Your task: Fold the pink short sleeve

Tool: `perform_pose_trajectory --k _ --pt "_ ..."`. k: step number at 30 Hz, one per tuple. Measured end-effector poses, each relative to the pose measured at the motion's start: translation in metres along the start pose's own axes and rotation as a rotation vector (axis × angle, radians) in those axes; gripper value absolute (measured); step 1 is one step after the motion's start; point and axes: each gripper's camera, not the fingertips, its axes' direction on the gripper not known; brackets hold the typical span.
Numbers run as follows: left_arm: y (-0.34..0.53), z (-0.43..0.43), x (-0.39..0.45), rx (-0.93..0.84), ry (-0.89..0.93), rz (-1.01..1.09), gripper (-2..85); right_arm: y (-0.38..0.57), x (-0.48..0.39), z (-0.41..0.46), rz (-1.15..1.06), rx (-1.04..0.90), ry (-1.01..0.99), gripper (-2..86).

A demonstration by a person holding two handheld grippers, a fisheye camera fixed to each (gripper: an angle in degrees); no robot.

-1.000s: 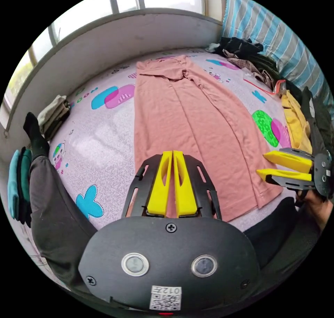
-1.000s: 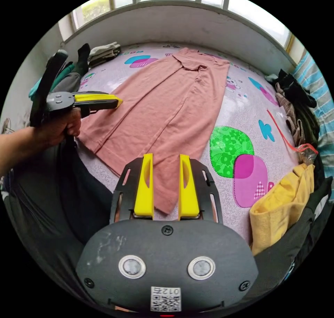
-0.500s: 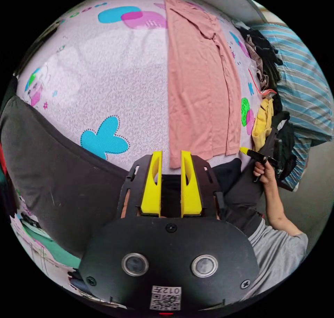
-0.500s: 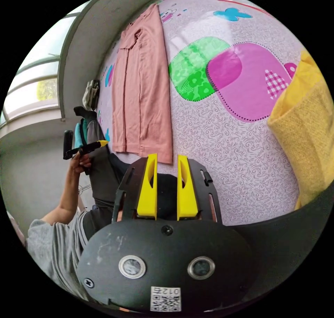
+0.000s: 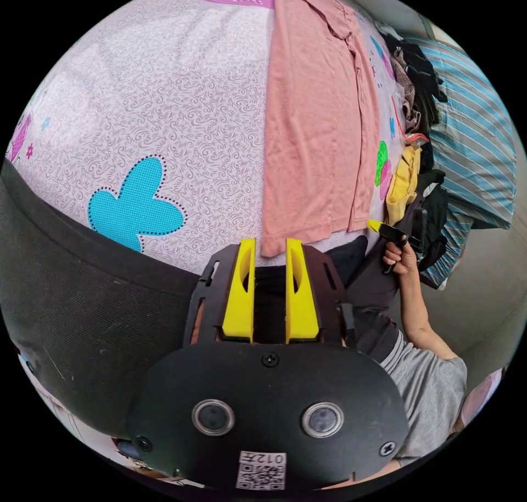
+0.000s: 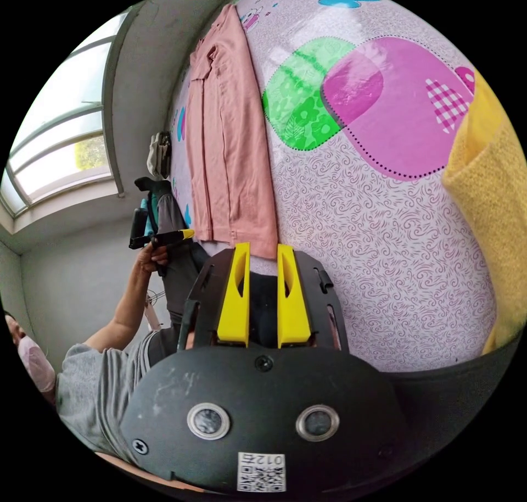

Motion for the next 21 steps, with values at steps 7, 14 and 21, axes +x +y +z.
perform_pose_trajectory --k 7,14,21 --pt "0.004 -0.008 -0.009 -0.061 -0.035 0.056 1.7 0.015 -0.024 -0.016 -0.033 0.001 -0.001 0.9" --pt "0.046 -0.052 -0.031 0.051 0.164 0.179 0.5 0.044 -0.058 -0.058 -0.128 0.032 -0.102 -0.2" --pt "0.118 -0.104 -0.040 0.228 0.318 0.338 0.9 0.090 -0.094 -0.116 -0.237 0.084 -0.256 -0.3"
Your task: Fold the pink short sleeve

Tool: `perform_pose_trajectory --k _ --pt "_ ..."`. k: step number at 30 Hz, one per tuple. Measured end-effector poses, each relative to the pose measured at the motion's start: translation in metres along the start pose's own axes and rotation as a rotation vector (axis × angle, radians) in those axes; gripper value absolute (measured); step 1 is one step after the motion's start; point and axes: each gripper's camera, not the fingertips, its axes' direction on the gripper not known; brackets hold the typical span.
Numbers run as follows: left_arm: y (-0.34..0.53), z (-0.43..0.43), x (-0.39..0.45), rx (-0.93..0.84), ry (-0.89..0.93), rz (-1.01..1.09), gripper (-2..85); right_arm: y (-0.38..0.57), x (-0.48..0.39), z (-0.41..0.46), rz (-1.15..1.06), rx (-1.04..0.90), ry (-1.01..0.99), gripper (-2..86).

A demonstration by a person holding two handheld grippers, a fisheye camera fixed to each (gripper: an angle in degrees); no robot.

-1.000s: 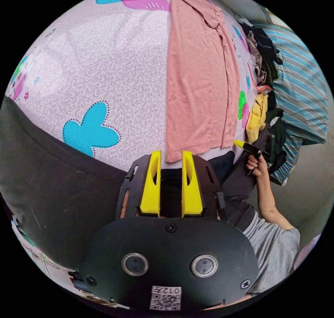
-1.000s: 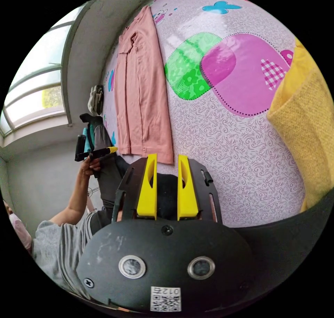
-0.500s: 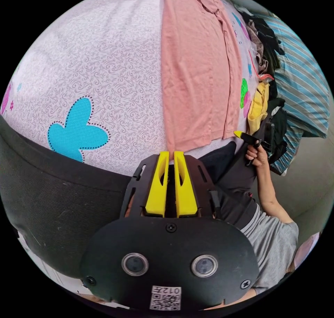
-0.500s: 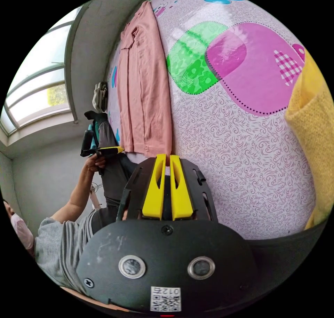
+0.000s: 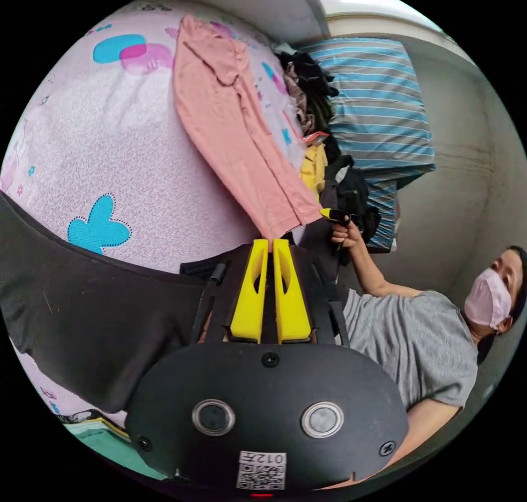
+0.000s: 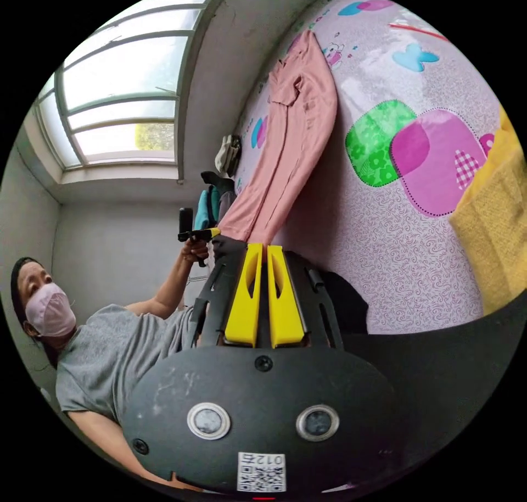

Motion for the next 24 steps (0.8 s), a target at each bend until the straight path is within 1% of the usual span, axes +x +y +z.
perform_pose_trajectory --k 3,10,18,24 --pt "0.027 -0.020 0.018 0.051 0.041 0.068 1.0 0.018 -0.024 -0.020 -0.049 0.015 -0.067 -0.3" --pt "0.094 -0.044 0.060 0.078 0.058 0.167 1.2 0.074 -0.075 -0.060 -0.136 0.030 -0.163 -0.4" --pt "0.171 -0.070 0.104 0.143 0.146 0.275 1.1 0.129 -0.126 -0.088 -0.262 0.039 -0.285 -0.3" --pt "0.167 -0.091 0.108 0.227 0.140 0.304 1.2 0.115 -0.134 -0.099 -0.287 0.098 -0.306 -0.4"
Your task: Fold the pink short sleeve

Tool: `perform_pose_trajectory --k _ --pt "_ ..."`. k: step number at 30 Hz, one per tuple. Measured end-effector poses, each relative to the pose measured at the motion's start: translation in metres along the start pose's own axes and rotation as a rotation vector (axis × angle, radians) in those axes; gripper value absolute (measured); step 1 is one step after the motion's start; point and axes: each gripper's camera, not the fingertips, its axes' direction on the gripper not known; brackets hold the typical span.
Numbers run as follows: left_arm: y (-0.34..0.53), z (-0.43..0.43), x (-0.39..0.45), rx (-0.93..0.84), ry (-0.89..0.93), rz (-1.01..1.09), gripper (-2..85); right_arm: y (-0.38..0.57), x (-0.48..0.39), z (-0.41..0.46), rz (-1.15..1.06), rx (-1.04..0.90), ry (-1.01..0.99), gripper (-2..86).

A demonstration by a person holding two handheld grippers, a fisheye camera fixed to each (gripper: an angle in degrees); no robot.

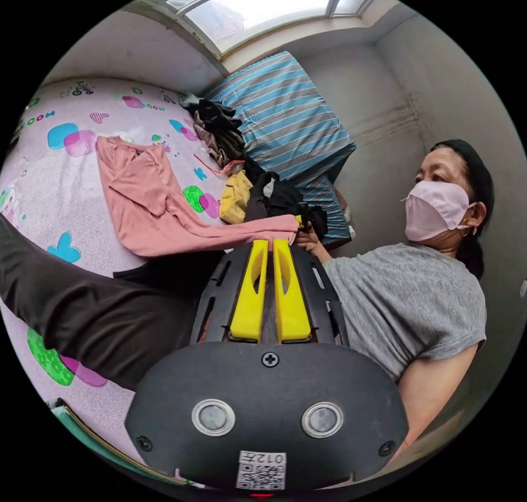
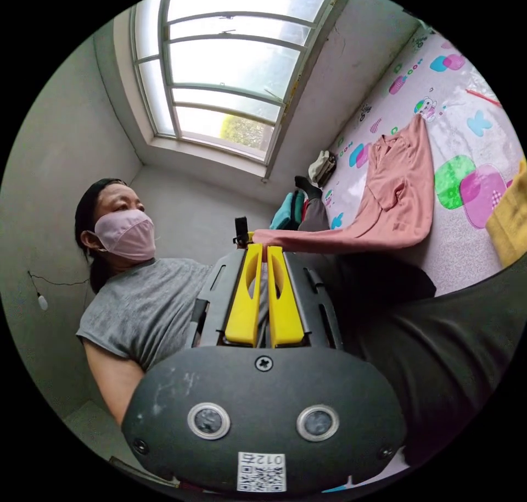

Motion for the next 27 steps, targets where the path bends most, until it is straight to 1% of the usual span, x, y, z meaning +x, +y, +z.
perform_pose_trajectory --k 7,12,17,22,23,27 --pt "-0.049 -0.010 -0.023 0.067 -0.014 0.000 1.4 -0.072 0.020 -0.005 -0.026 0.103 0.026 -0.4" --pt "-0.103 -0.012 -0.054 0.118 -0.024 -0.070 1.4 -0.137 0.043 0.001 -0.026 0.112 0.066 -0.4" --pt "-0.156 -0.008 -0.088 0.124 -0.041 -0.146 1.4 -0.204 0.084 0.005 0.018 0.120 0.098 -0.4" --pt "-0.216 0.005 -0.144 0.100 -0.050 -0.238 1.3 -0.283 0.161 0.014 0.116 0.123 0.123 -0.4" --pt "-0.232 0.010 -0.163 0.105 -0.057 -0.274 1.2 -0.293 0.172 0.015 0.128 0.122 0.125 -0.4" --pt "-0.280 0.031 -0.241 0.129 -0.042 -0.415 1.4 -0.352 0.260 0.029 0.235 0.118 0.123 -0.3"
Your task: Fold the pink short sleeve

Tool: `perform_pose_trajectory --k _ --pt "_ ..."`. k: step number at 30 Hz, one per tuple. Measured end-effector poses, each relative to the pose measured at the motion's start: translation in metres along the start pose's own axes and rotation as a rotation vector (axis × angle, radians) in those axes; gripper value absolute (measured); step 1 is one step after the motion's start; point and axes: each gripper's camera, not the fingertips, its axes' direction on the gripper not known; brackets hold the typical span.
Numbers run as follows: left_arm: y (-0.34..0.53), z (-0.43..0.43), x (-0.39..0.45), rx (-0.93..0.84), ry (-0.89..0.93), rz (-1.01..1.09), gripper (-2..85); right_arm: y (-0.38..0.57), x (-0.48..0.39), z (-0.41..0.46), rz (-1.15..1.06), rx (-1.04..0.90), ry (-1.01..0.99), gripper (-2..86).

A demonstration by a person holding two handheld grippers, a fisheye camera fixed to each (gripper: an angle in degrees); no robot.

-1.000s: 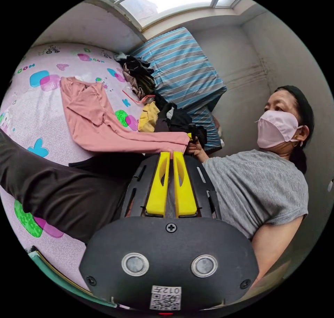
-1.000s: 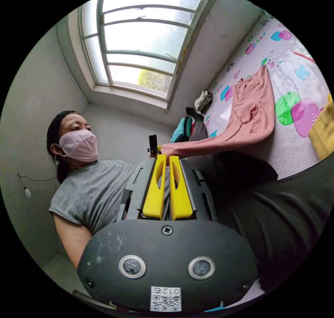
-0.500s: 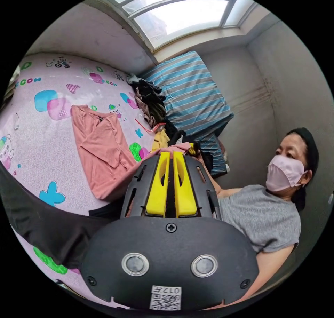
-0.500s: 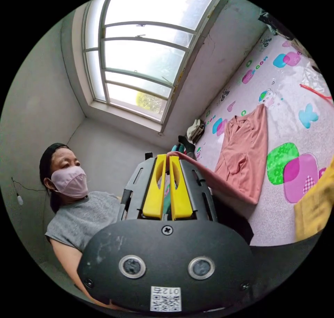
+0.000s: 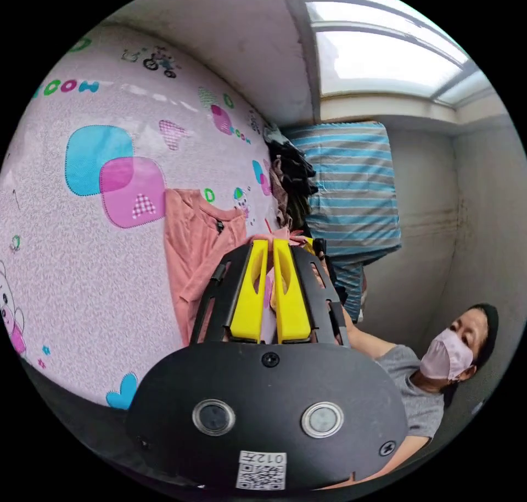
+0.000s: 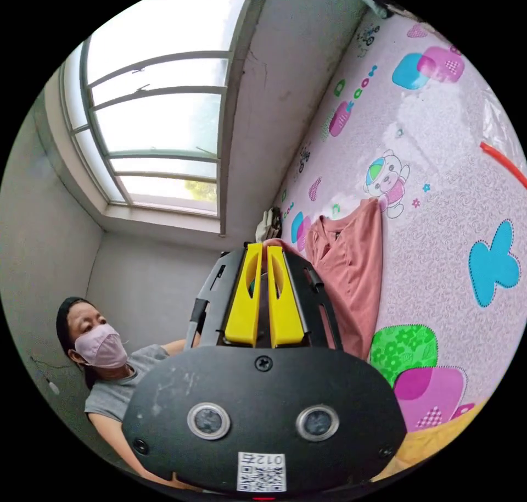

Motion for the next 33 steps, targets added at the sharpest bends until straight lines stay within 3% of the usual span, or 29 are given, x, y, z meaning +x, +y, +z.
perform_pose_trajectory --k 6,10,17,20,24,29,33 --pt "-0.059 0.062 -0.061 -0.051 -0.045 -0.154 1.6 -0.065 0.103 0.046 0.174 0.007 0.093 0.1" --pt "-0.069 0.087 -0.061 -0.042 -0.040 -0.142 2.0 -0.085 0.137 0.062 0.204 0.028 0.124 1.5" --pt "-0.046 0.109 -0.060 0.214 -0.011 -0.211 3.1 -0.082 0.162 0.075 0.206 0.184 0.185 8.1" --pt "-0.019 0.122 -0.010 0.272 -0.224 -0.032 3.2 -0.059 0.133 0.096 0.031 0.215 0.391 8.2" --pt "0.051 0.209 0.074 0.316 -0.547 0.217 3.4 -0.004 0.090 0.181 -0.248 0.249 0.797 11.8" --pt "0.115 0.329 0.104 0.331 -1.064 0.233 4.0 0.033 0.101 0.281 -0.412 0.185 1.141 17.4" --pt "0.128 0.371 0.088 0.267 -1.098 0.199 4.8 0.038 0.140 0.312 -0.427 0.090 1.203 18.8"
